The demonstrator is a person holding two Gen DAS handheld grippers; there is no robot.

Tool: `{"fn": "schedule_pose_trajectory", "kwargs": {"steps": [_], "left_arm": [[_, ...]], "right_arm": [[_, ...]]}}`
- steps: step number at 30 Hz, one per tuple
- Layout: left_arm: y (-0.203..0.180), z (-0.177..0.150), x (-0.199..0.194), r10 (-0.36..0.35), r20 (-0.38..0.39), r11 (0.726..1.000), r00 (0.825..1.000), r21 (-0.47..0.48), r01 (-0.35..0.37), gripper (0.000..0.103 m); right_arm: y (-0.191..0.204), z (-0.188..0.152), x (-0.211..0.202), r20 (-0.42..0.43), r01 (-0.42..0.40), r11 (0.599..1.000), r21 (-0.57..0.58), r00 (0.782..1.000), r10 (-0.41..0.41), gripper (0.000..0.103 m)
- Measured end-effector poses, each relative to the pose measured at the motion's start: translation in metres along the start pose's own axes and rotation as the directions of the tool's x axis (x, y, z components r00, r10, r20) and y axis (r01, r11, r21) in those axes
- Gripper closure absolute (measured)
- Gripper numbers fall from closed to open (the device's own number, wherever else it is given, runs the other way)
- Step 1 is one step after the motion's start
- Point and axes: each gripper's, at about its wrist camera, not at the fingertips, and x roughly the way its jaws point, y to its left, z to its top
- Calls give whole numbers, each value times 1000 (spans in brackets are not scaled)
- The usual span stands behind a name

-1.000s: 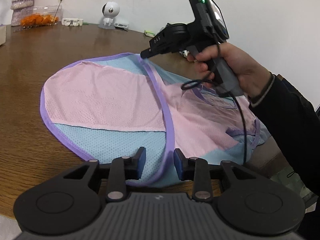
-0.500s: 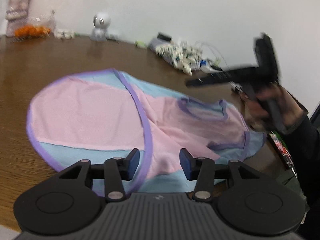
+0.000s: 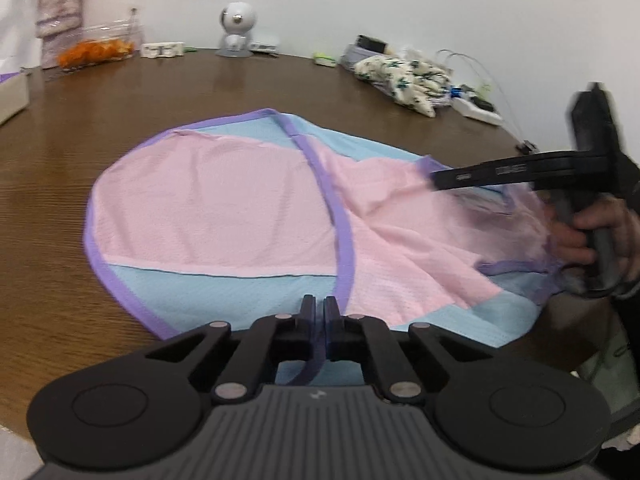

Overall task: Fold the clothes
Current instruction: 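Smooth the garment's purple-trimmed opening with the right gripper while the left gripper holds the edge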

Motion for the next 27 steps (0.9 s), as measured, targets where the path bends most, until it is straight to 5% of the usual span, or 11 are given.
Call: {"fn": "schedule_pose_trajectory", "kwargs": {"steps": [5,9,14,16,17,19,20,22,23,27], "left_arm": [[0,6,-5,55,9,998,998,-38,-55,98],[-25,16,-16,-4,64,998,998,-57,7,89],[-94,20,12,-15,34,996,999,88,12,86],[-120,17,24,30,39,984,999,173,-37,76],[-127,15,30,49,41,977,998,205,-56,62],[-140,12,42,86,46,959,995,267,-95,57],[-143,12,47,95,37,954,995,281,-101,61],[-138,15,55,72,-7,964,997,256,-68,93],[-134,18,57,52,-20,972,998,229,-46,98],[-114,22,31,-51,82,996,995,81,44,100]], "right_arm": [[-24,-5,-14,0,26,998,63,1000,-26,95],[-22,-9,-19,21,-31,997,67,999,30,80],[-18,2,-9,14,-13,997,72,1000,12,78],[-23,4,-3,-8,-8,995,103,1000,9,77],[-26,5,-1,-17,-11,993,118,1000,13,77],[-30,5,4,-33,-16,991,135,999,21,80],[-29,6,7,-36,-21,991,134,999,26,82],[-28,10,11,-34,-43,990,133,998,48,101],[-27,12,13,-27,-60,988,139,998,65,102],[-30,23,-2,86,-223,958,183,974,210,102]]}}
